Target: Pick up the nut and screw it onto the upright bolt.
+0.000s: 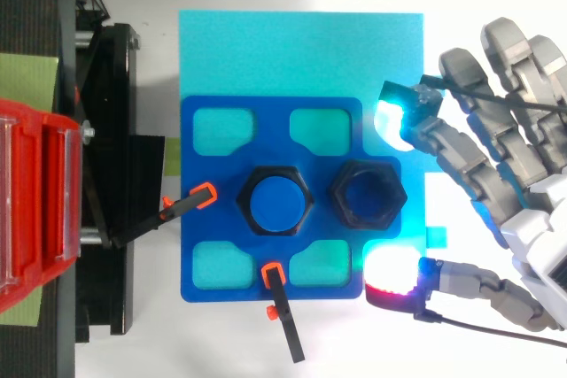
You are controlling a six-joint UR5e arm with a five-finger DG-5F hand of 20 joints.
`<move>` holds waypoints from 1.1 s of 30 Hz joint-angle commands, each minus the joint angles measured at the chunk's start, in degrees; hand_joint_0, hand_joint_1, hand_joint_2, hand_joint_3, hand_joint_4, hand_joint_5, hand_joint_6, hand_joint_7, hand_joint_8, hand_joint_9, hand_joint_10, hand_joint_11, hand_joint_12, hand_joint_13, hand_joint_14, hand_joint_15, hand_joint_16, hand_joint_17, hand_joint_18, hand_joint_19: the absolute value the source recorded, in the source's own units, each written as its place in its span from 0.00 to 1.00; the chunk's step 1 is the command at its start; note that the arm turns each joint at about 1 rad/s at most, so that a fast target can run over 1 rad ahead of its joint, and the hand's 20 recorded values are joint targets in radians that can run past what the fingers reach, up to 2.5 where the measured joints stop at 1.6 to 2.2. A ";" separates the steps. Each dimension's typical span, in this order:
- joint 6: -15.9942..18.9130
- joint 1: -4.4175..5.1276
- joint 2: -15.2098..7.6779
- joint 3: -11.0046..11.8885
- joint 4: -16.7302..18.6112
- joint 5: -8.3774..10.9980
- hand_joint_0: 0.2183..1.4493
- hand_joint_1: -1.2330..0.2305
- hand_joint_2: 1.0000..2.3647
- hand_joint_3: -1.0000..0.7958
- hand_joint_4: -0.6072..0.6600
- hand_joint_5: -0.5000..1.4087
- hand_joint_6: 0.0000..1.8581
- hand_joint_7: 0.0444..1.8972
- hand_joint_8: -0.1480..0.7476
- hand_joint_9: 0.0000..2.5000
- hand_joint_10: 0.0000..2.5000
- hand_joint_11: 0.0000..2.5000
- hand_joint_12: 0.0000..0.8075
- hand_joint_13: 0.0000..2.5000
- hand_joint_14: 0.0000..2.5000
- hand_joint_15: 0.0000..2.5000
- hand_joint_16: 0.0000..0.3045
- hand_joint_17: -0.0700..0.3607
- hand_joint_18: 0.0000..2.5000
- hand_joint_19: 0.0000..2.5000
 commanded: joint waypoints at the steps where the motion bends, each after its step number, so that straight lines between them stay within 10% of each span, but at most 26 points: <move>1: 0.20 -0.09 -0.12 0.00 -0.12 0.01 0.10 0.43 0.00 0.28 0.62 0.10 0.27 0.34 0.53 0.00 0.00 0.00 0.54 0.00 0.00 0.00 0.23 0.53 0.00 0.00; 33: 1.34 0.00 -1.09 0.00 1.81 -1.22 0.13 0.43 0.00 0.28 0.63 0.11 0.27 0.35 0.53 0.02 0.00 0.00 0.52 0.00 0.00 0.00 0.21 0.50 0.00 0.00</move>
